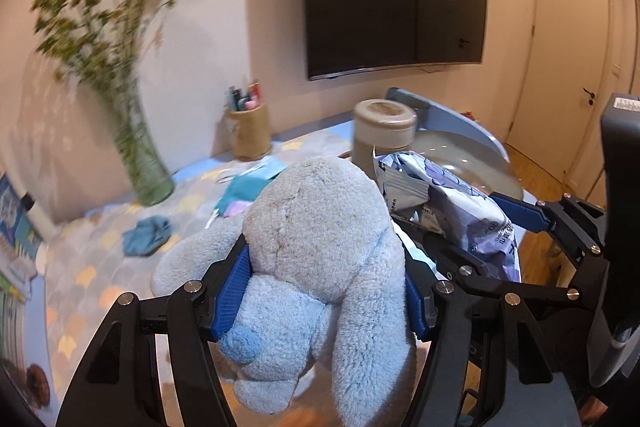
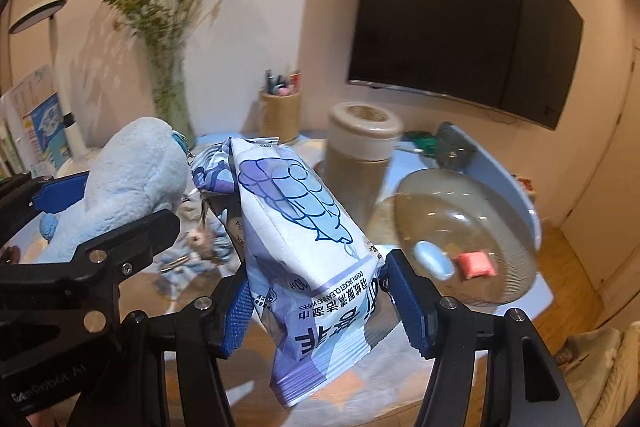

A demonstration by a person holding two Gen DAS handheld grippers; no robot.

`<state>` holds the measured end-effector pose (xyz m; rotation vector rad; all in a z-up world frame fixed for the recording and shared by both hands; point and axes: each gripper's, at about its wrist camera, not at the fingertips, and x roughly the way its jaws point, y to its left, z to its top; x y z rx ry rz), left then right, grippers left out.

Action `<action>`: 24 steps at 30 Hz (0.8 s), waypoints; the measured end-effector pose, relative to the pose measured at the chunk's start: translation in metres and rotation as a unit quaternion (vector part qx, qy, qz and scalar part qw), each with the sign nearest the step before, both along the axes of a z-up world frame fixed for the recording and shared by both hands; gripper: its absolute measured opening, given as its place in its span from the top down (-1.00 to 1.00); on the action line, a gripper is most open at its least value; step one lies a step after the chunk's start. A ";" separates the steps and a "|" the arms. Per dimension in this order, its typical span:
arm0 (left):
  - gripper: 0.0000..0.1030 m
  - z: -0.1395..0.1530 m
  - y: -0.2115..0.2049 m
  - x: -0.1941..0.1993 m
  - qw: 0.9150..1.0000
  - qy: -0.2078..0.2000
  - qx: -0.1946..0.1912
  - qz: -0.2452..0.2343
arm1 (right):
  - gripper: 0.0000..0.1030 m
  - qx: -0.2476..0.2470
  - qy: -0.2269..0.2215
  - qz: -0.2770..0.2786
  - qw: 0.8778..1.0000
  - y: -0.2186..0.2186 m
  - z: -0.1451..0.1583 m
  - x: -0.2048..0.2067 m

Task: Organize soft objects
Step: 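Lift and carry the plush dog and printed bag over the glass bowl, then open the left gripper over the glass bowl while the right gripper releases the bag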

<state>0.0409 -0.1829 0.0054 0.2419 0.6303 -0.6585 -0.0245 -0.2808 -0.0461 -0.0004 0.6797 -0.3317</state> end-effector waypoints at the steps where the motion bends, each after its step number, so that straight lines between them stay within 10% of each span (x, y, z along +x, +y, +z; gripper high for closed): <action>1: -0.22 0.000 -0.007 0.000 1.000 0.000 0.001 -0.004 | -0.19 -0.003 0.000 -0.006 1.000 -0.006 0.000 -0.001; 16: -0.22 -0.009 -0.103 -0.004 0.997 -0.001 0.024 -0.069 | -0.19 0.032 0.006 -0.136 0.990 -0.144 -0.006 -0.027; 24: -0.22 -0.014 -0.167 0.005 0.993 -0.008 0.023 -0.112 | -0.19 0.130 -0.003 -0.224 0.966 -0.239 -0.015 -0.031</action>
